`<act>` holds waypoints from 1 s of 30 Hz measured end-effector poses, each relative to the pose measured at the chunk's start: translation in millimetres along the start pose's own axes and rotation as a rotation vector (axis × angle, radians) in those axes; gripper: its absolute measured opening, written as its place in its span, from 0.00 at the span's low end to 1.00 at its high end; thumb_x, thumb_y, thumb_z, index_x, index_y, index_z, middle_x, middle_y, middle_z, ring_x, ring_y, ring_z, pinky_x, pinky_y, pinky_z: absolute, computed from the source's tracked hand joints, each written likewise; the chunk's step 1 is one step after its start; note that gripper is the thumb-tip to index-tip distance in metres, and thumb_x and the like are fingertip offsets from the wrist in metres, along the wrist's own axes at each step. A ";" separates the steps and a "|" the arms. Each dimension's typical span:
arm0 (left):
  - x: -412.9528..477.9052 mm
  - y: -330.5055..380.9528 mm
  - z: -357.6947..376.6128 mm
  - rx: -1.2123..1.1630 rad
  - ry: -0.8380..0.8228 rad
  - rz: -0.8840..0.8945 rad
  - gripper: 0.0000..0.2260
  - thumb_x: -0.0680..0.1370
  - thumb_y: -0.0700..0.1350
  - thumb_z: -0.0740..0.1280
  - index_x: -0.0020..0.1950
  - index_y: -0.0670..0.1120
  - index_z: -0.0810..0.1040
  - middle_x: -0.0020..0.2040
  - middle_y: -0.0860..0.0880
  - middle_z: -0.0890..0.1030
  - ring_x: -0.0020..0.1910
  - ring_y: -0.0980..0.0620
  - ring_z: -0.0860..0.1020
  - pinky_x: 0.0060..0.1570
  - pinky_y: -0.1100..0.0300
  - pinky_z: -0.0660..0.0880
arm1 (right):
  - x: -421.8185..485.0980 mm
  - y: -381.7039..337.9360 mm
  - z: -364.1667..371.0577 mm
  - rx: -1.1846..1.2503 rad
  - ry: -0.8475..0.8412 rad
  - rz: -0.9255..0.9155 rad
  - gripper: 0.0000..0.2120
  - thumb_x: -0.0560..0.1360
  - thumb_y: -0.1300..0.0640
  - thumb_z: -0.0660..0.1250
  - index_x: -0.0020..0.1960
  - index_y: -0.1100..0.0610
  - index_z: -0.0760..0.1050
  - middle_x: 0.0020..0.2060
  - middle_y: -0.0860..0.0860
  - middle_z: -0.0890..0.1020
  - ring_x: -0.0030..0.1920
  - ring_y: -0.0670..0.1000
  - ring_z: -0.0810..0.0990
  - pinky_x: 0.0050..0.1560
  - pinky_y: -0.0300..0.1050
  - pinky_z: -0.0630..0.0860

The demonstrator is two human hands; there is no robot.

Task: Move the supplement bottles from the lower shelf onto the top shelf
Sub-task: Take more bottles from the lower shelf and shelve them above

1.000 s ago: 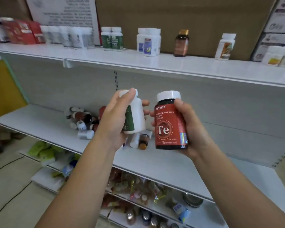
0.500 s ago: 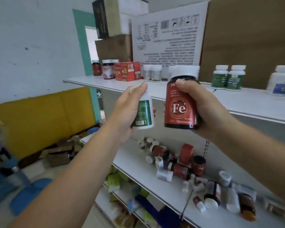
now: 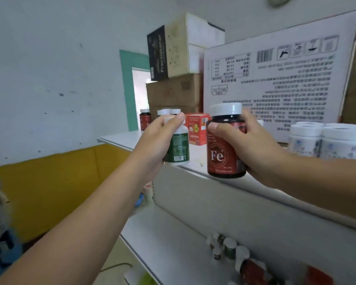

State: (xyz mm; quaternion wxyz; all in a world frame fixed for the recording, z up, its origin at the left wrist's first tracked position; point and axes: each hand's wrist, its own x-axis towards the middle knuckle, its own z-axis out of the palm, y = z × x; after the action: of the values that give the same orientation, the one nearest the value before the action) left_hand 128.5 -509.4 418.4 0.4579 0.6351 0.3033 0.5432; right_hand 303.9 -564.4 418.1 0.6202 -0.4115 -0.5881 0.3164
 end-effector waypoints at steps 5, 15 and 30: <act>77.0 -30.2 -35.5 0.049 0.006 0.012 0.13 0.81 0.56 0.64 0.56 0.48 0.78 0.46 0.49 0.86 0.46 0.52 0.84 0.50 0.53 0.79 | 74.1 29.0 19.0 -0.030 -0.015 -0.033 0.25 0.65 0.50 0.78 0.58 0.47 0.72 0.48 0.50 0.84 0.46 0.50 0.85 0.53 0.56 0.80; 200.8 -80.9 -160.8 0.054 -0.069 0.015 0.13 0.80 0.54 0.64 0.57 0.47 0.78 0.46 0.49 0.84 0.49 0.50 0.82 0.56 0.50 0.78 | 177.6 92.5 113.7 -0.205 -0.024 -0.035 0.29 0.64 0.48 0.79 0.60 0.47 0.70 0.48 0.47 0.83 0.48 0.46 0.84 0.52 0.49 0.79; 421.7 -174.5 -340.9 0.155 -0.497 -0.022 0.06 0.79 0.52 0.67 0.51 0.53 0.81 0.42 0.57 0.85 0.40 0.60 0.82 0.50 0.59 0.75 | 379.9 199.2 279.3 -0.345 0.377 0.146 0.32 0.65 0.47 0.78 0.64 0.51 0.67 0.54 0.49 0.81 0.54 0.50 0.82 0.56 0.54 0.79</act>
State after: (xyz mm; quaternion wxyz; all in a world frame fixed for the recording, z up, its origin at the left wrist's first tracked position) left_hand -86.4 18.0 430.0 0.4743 0.7788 0.2289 0.3406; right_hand 86.7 -100.9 411.9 0.6151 -0.6041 -0.4761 0.1731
